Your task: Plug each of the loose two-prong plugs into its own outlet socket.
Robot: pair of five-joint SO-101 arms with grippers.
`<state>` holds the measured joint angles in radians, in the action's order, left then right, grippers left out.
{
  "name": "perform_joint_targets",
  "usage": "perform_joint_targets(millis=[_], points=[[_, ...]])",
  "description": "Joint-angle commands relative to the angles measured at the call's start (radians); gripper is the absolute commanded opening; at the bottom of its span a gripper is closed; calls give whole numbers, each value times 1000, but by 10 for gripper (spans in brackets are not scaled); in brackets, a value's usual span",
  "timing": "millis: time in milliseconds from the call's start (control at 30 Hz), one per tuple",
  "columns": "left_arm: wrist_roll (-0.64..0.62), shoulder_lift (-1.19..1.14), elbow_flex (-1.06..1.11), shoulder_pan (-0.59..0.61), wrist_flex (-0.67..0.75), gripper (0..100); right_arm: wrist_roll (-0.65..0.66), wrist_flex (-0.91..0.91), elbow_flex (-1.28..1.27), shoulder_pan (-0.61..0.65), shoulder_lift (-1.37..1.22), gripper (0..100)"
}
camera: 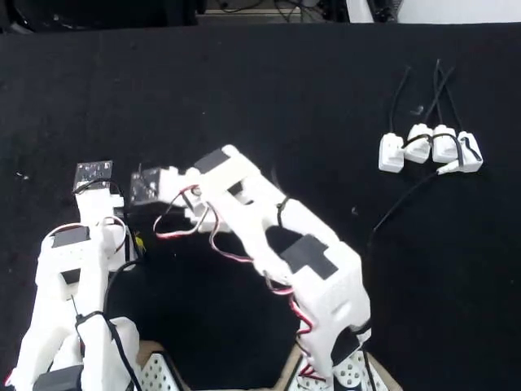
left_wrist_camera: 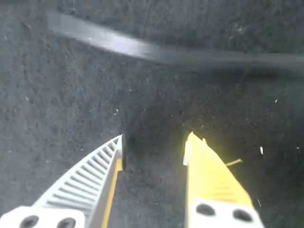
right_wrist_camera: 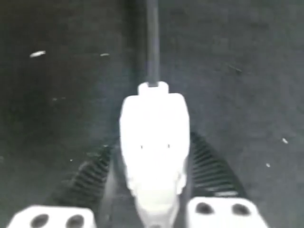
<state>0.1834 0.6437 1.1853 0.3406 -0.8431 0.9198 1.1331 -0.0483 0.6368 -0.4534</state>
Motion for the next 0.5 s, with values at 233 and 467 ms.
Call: perform_joint_targets(millis=[233, 467], points=[[12, 21, -5, 8, 9, 213, -526, 106, 62, -250, 203, 11], [8, 21, -5, 8, 9, 213, -574, 169, -28, -434, 366, 11]])
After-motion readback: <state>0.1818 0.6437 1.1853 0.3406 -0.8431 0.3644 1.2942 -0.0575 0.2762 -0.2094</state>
